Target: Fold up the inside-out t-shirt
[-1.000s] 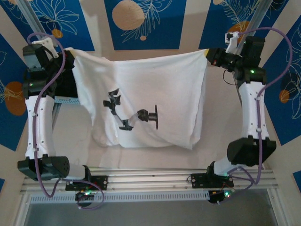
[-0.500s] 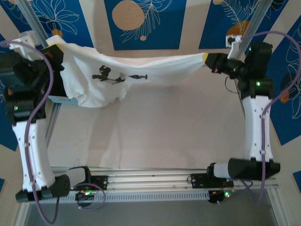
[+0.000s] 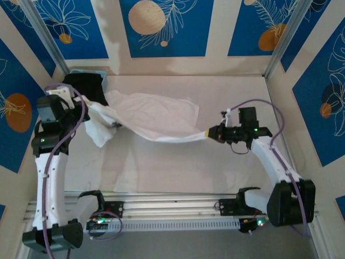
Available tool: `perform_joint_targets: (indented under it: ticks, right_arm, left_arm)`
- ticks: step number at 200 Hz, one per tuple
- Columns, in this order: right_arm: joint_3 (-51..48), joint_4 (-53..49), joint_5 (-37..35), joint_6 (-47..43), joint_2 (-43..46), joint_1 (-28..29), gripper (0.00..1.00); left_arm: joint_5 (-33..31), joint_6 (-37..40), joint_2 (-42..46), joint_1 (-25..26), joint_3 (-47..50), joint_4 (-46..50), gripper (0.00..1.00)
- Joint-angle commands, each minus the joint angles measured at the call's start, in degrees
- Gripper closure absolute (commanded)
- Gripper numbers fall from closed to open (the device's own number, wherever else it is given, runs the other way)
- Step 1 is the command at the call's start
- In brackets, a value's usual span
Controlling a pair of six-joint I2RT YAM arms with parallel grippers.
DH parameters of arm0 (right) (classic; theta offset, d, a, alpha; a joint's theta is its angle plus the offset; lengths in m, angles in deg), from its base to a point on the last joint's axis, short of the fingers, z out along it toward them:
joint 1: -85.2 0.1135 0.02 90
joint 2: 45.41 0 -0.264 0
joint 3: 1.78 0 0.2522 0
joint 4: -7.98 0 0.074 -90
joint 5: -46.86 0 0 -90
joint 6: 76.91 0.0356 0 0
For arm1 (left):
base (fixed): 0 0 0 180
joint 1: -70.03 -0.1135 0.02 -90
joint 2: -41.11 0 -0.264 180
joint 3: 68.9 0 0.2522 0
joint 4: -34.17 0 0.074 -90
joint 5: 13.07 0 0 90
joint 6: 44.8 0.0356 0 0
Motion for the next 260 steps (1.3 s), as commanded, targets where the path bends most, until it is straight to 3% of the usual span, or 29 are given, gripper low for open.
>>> perform_joint_targets:
  ticks: [1,66,157,230,260]
  right_arm:
    - [-2.2,5.9,1.1,0.7,-3.9,0.7,0.98]
    - [0.5,10.7,0.4,-0.4,-21.2,3.1,0.88]
    - [-4.2,10.0,-5.2,-0.5,-18.8,7.1,0.67]
    - [-1.6,9.2,-9.9,-2.3,-21.0,9.1,0.66]
    - [-0.9,9.3,-10.1,-2.6,-21.8,9.4,0.73]
  left_arm:
    - [-3.3,2.5,-0.3,-0.2,0.5,-1.7,1.0]
    - [-0.2,2.5,-4.8,-0.7,0.3,-2.7,1.0]
    - [2.7,1.9,-5.5,-0.8,0.7,-3.6,1.0]
    - [3.8,1.7,-5.6,-0.9,1.2,-4.2,1.0]
    - [4.0,1.7,-5.6,-0.9,1.3,-4.3,1.0]
